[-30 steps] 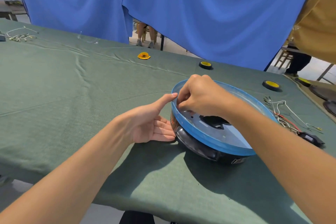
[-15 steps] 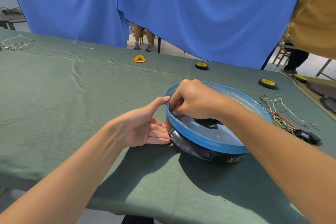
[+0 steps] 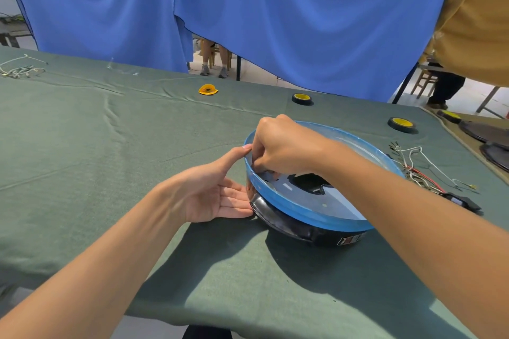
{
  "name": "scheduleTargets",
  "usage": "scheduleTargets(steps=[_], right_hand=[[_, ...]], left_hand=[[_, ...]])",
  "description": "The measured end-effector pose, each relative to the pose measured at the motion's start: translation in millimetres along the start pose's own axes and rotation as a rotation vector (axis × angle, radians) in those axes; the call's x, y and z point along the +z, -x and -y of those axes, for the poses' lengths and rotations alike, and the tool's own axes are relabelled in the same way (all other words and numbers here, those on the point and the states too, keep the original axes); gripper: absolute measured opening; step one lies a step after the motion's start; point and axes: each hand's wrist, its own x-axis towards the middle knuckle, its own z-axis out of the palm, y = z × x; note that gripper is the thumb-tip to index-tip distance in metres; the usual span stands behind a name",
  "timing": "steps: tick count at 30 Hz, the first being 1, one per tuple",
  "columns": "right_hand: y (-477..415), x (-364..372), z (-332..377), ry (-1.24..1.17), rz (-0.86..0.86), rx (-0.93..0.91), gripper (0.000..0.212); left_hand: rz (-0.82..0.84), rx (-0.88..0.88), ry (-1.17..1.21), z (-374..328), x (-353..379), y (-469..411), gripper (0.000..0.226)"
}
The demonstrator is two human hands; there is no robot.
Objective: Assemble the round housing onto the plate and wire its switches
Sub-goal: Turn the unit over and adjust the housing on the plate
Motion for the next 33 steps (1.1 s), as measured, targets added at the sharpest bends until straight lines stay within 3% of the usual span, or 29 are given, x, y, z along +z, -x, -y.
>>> scheduleTargets(steps=[3, 9, 16, 20, 25, 30, 33], right_hand=[[-0.5, -2.1, -5.7, -0.059, -0.003, 0.027, 0.018], [-4.5, 2.9, -14.5, -0.45, 0.049, 0.222, 0.003], [0.4, 6.1, -18.4, -0.522, 0.083, 0.21, 0.009], [2.5, 8.9, -20.2, -0.544, 0.071, 0.207, 0.009], [3.8, 9.5, -18.5, -0.517, 0.107, 0.216, 0.007], [4.4, 9.6, -18.5, -0.517, 0.104, 0.215, 0.006], [12.5, 5.3, -22.1, -0.578, 0.095, 0.193, 0.002]], left_hand=[[-0.011, -0.004, 0.014, -0.8, 2.2, 2.5, 0.108], [-0.057, -0.028, -0.005, -2.9, 7.4, 5.1, 0.104], [-0.095, -0.045, -0.064, -3.4, 16.7, 16.7, 0.081], [-0.153, -0.001, -0.313, -13.5, 21.9, 21.5, 0.077], [-0.276, 0.074, -0.567, -16.4, 27.3, 21.8, 0.051], [-0.358, 0.107, -0.654, -12.2, 24.5, 15.2, 0.06], [-0.435, 0.19, -0.645, -5.1, 26.4, 10.6, 0.054]])
